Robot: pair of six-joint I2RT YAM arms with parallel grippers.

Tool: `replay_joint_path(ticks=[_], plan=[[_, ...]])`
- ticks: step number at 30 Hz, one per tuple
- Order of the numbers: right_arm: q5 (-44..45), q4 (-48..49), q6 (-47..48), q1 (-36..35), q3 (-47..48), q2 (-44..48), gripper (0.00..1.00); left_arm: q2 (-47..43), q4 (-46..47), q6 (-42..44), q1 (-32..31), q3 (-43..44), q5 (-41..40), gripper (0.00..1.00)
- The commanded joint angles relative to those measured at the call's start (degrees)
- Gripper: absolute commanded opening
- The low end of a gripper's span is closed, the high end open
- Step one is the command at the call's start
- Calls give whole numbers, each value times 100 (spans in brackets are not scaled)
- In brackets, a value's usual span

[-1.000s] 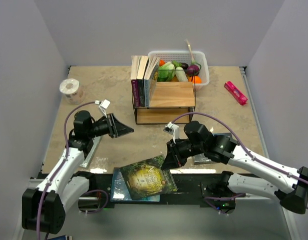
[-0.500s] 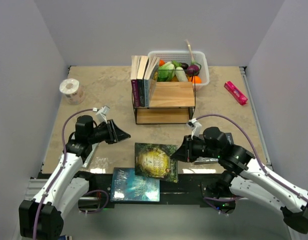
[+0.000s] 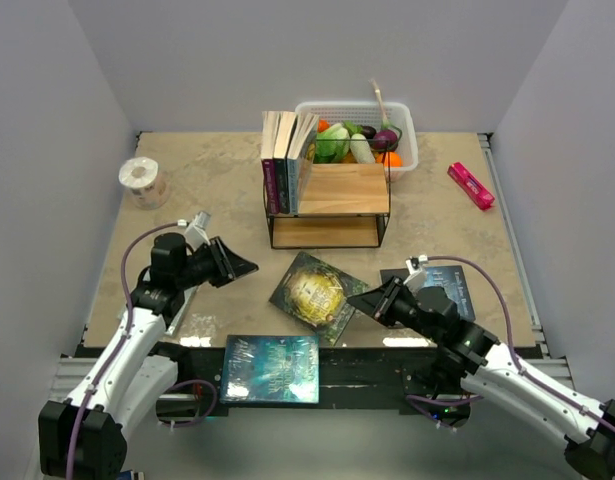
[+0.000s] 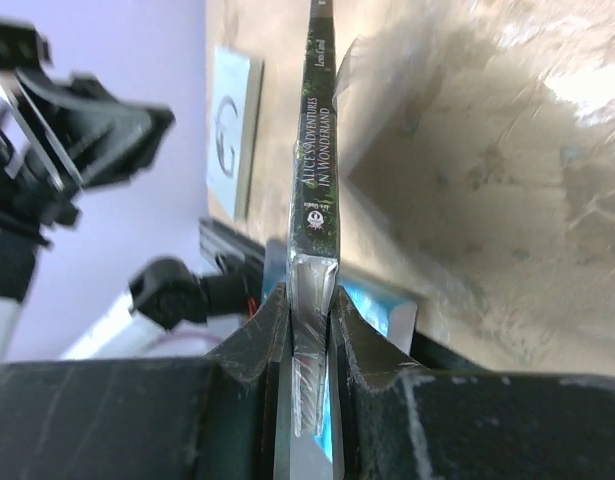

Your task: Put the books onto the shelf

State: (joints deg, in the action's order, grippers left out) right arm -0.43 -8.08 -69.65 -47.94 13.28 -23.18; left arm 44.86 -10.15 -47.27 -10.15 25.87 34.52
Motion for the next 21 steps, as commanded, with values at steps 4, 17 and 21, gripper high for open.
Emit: replay_joint_path(ticks=[4,17,21], plan=[[1220,2757,-813,13,-325,-142,0,-74,391,-327,-57,-302,371,27],[1476,3954,-375,171,-124,-2032,0,286,548,-327,-118,-46,274,27],[1247,3744,-321,259,95,-2121,0,199,1223,-494,-171,-327,503,31]])
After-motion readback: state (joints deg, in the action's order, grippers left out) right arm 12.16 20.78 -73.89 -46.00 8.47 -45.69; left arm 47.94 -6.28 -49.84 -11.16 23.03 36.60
